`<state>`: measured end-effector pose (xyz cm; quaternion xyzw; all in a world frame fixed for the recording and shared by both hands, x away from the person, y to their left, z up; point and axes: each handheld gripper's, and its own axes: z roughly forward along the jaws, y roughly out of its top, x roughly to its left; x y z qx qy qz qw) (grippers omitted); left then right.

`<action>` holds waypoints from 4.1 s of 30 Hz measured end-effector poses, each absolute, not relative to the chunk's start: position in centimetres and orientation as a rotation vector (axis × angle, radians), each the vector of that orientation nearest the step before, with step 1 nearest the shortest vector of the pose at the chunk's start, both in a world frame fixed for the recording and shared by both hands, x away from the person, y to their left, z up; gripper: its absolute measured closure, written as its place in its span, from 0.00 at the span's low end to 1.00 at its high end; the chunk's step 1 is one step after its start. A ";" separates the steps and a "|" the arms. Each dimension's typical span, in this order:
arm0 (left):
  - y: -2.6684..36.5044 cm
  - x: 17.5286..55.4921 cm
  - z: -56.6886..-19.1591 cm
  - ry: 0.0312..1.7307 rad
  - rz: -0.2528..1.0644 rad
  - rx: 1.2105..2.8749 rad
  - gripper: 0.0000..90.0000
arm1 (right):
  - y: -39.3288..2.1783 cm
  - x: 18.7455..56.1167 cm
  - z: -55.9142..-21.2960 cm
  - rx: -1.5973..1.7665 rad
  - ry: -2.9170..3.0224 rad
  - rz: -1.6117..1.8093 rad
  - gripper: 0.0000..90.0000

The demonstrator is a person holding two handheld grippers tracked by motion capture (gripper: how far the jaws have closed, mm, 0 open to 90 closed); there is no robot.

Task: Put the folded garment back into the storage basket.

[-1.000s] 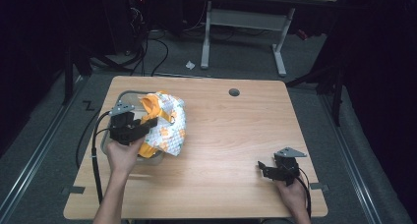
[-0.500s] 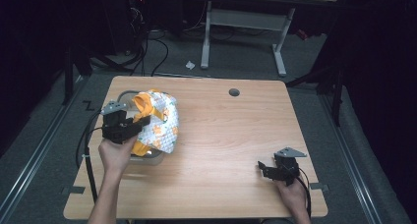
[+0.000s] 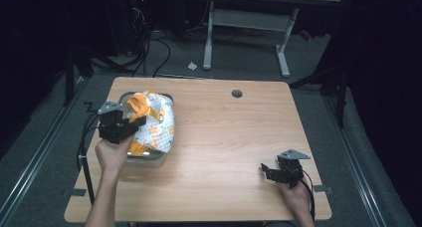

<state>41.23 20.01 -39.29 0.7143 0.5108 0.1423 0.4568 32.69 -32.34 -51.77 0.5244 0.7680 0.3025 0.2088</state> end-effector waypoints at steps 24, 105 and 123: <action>20.5 43.5 -42.4 1.355 0.344 1.847 0.83 | -32.3 32.7 -51.8 1.459 2.137 0.841 0.26; 13.6 38.7 -40.0 1.174 0.500 1.885 0.41 | -32.3 32.7 -51.8 1.458 2.136 0.841 0.26; 10.2 37.6 -40.1 1.069 0.412 1.901 0.41 | -32.3 32.7 -51.8 1.458 2.137 0.841 0.26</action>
